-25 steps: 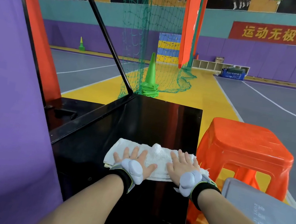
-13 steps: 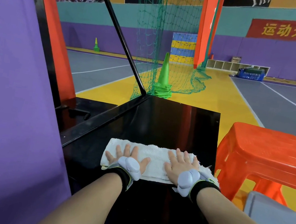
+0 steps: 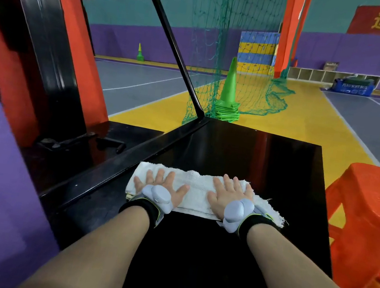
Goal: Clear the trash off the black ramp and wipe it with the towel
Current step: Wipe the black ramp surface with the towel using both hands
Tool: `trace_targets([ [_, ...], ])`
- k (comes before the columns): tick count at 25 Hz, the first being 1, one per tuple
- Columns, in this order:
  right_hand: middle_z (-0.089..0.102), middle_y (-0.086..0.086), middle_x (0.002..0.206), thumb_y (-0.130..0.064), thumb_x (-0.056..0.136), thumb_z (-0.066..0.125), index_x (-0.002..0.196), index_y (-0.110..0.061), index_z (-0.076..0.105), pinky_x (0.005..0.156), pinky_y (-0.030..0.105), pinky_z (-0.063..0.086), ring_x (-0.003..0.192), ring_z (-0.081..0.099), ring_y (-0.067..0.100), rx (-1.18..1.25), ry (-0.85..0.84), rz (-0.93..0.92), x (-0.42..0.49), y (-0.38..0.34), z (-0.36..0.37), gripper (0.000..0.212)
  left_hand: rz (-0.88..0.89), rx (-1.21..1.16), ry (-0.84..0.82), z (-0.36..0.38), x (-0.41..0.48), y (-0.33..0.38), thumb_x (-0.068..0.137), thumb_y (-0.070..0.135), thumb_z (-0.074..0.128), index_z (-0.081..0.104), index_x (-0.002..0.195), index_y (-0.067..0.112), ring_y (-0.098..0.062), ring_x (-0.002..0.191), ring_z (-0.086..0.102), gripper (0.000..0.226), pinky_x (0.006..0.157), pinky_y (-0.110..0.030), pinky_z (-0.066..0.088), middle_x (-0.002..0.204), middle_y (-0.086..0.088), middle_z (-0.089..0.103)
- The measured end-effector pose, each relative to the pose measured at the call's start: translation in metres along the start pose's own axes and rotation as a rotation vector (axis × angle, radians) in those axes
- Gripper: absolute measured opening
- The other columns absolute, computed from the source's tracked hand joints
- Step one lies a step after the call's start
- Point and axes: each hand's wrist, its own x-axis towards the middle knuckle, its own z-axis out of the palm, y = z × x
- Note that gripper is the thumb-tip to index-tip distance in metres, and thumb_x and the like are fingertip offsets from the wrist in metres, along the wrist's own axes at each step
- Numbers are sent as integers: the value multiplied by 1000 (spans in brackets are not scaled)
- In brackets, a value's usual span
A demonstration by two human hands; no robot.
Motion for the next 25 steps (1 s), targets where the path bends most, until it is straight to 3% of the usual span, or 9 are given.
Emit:
trace_targets([
  [7,3,-3,161,-47,90,13,150,-32,7,115,49,-2,147,0,21,4,45,-10,24,1,18,63,44,21,-56,-7,14,-5,82,78,11,-2,149,37,-25,145,-10,80,111,-58,-7,159,4,-10],
  [15,-5,0,161,-44,91,12,151,-27,0,115,46,-5,147,-8,19,26,-7,-48,-38,16,19,63,72,68,-105,-11,-64,-8,88,70,10,-6,149,32,-24,145,-14,75,114,-53,-8,159,0,-15],
  [25,-3,-2,161,-46,91,22,151,-30,7,114,48,1,146,-5,20,0,-66,34,-131,32,18,64,-5,51,-128,19,-121,2,70,81,7,2,150,30,-36,144,-7,94,105,-61,-11,160,-7,-6],
])
